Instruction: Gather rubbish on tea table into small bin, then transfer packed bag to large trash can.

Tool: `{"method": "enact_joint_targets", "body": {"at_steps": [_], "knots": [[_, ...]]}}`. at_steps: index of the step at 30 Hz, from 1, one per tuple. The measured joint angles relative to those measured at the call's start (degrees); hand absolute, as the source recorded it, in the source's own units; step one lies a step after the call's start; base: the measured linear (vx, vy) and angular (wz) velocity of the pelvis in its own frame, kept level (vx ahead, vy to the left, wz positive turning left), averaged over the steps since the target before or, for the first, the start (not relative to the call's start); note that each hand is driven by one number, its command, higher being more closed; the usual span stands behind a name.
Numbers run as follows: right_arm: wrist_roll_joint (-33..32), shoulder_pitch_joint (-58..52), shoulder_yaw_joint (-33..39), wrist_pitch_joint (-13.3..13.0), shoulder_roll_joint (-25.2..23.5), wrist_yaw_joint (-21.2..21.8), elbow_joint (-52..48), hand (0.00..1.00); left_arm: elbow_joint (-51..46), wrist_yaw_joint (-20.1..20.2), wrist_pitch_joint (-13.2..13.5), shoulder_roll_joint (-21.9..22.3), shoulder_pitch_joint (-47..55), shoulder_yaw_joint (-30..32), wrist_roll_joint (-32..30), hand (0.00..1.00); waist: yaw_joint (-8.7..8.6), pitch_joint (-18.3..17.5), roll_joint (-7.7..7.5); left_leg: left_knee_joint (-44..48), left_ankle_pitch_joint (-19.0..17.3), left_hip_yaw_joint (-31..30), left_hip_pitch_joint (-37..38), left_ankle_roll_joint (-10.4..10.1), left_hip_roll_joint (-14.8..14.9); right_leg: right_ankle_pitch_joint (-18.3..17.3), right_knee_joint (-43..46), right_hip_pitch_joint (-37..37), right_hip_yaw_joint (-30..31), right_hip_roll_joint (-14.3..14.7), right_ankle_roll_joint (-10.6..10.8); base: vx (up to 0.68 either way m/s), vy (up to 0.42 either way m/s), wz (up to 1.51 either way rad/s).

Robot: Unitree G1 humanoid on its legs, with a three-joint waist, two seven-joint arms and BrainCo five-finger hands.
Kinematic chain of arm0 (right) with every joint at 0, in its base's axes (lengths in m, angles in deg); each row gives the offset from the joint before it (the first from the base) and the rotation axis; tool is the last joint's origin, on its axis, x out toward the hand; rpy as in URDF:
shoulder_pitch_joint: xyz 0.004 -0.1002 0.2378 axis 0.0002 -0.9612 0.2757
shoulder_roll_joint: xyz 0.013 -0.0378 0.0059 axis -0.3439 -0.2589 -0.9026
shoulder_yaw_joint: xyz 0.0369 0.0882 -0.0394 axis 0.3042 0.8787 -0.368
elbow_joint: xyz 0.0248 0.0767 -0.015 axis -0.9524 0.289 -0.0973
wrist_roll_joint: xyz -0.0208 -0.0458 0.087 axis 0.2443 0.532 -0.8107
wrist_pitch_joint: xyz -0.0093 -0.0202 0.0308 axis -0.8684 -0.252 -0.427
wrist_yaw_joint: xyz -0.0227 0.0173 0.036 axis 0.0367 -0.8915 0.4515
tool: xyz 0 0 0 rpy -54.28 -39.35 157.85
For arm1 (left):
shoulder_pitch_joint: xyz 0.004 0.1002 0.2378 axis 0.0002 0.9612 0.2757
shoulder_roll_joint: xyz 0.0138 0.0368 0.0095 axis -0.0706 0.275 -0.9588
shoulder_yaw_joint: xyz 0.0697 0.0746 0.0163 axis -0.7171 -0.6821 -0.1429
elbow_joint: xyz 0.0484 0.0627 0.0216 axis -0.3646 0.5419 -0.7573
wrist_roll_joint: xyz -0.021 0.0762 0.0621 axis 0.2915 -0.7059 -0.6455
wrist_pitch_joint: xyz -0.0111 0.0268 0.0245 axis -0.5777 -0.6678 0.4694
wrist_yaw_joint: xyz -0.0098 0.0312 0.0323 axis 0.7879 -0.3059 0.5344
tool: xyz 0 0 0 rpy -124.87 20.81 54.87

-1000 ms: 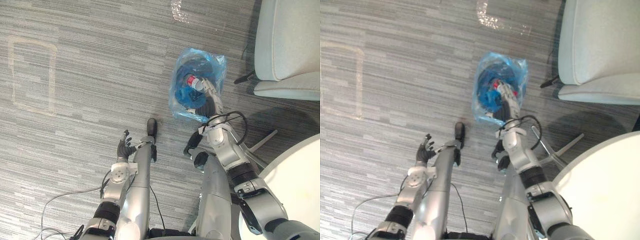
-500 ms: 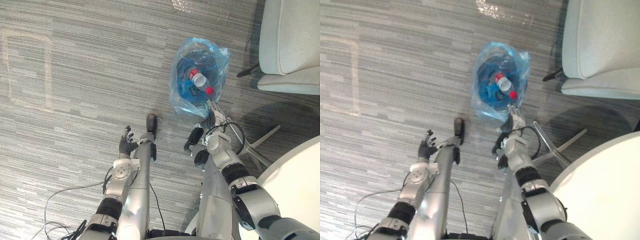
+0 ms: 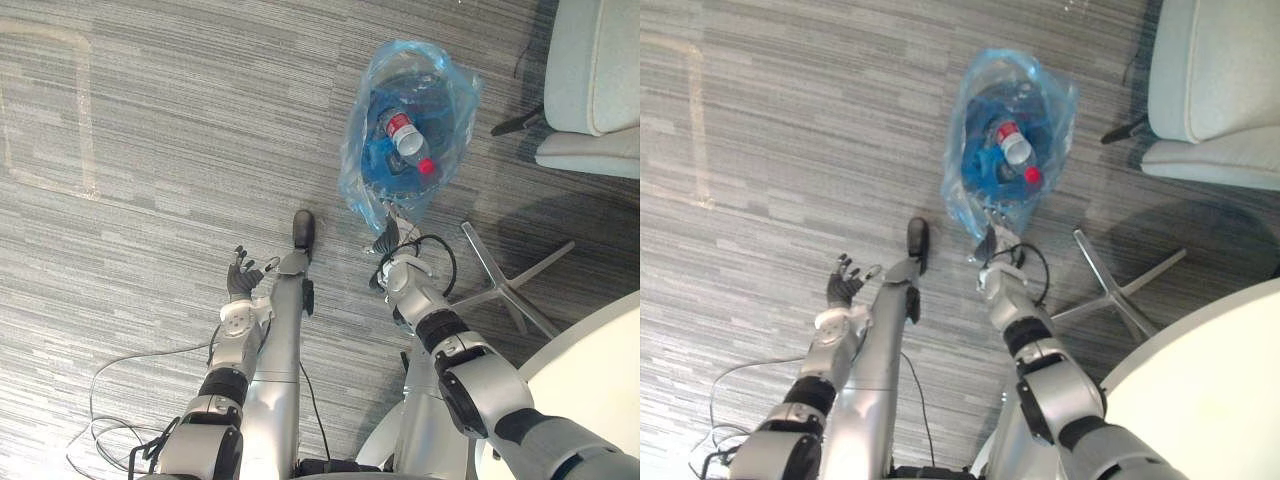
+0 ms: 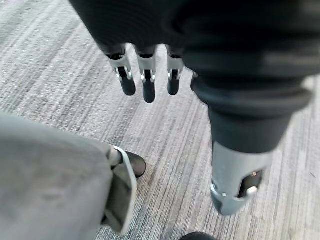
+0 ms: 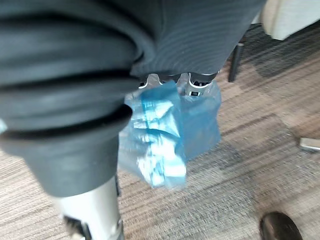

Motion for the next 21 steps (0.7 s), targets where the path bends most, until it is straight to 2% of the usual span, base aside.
{"method": "enact_joint_targets", "body": {"at_steps": [6,12,21], "knots": [[-5.1,0.1,-2.5,-1.8,0.0,0.3,-1.7,1.0,0.3,0.4,-0.1,-0.3,0.0,0.0,0.2,0.0,0.0,0.0,0.0,0.4,0.4,-0.1,-0.3,-0.5,0.2,-0.1,0.6,-0.4,0.1,0.1,0.0,-0.02,-0.009,0.0],[-8.7,-2.0,-2.5,-3.2,0.0,0.3,-8.1,1.0,0.2,0.5,-0.2,-0.6,0.0,0.2,0.2,0.0,-0.01,0.0,-0.01,1.9,0.3,-0.2,0.0,-0.4,0.9,0.0,1.0,0.4,0.0,0.7,-0.1,-0.04,-0.005,-0.06],[-12.3,-10.8,-2.7,-4.8,-0.6,1.5,-17.2,1.0,-0.2,1.6,-2.0,0.2,0.5,-0.9,-1.0,0.0,-0.18,-0.1,-0.21,1.5,-0.9,1.1,7.6,-0.1,2.4,0.5,-0.9,7.9,0.6,2.0,-0.6,-0.04,-0.005,-0.11]]}}
